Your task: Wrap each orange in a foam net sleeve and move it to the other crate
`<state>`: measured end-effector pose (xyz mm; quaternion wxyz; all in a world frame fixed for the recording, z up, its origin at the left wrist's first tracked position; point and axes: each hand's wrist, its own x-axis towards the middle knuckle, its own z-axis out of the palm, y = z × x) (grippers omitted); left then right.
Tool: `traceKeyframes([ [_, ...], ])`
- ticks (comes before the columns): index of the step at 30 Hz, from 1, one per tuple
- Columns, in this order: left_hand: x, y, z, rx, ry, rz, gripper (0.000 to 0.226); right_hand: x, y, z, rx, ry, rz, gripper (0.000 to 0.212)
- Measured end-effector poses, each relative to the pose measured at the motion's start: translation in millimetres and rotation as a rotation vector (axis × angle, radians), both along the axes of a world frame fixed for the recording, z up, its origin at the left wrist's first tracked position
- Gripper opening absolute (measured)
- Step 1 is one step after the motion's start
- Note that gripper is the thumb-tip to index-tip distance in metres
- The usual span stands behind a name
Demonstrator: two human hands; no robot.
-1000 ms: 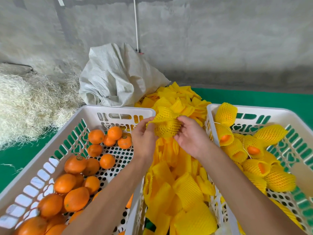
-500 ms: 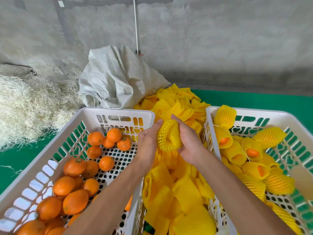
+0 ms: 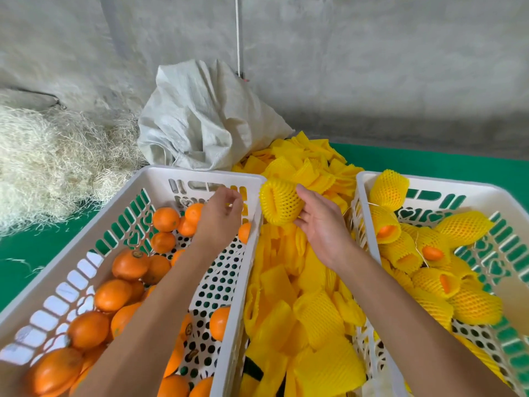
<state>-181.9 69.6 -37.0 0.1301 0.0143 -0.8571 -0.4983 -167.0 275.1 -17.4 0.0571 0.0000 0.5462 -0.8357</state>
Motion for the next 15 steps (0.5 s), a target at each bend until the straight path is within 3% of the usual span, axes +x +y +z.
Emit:
traceKeyframes([
  [2,-3.6,-22.7,-1.7,-0.275,-0.163,-0.043,0.012,-1.9,-0.2,-3.8,0.028,0.004,-0.028,0.022],
  [4,-0.6,-41.2,-0.2,-0.502,-0.448,-0.159,0.018,-3.6,0.2,-9.7,0.116,0.004,-0.081,0.02],
  [7,17.8,-40.2,-0.5,-0.598,-0.964,-0.344,0.038,-5.5,0.1,-24.3,0.479,0.112,-0.164,0.023],
  [9,30.1,-22.8,-1.9,-0.677,-1.273,-0.463,0.031,-5.3,-0.2,-33.8,0.69,0.236,-0.16,0.023],
  [11,36.5,-8.1,-13.7,-0.77,-1.372,-0.513,0.033,-4.3,-0.6,-39.0,0.805,0.321,-0.13,0.02],
  [15,49.9,-1.1,-46.7,-0.773,-1.294,-0.415,0.042,-4.1,0.4,-43.1,0.869,0.347,-0.103,0.021],
])
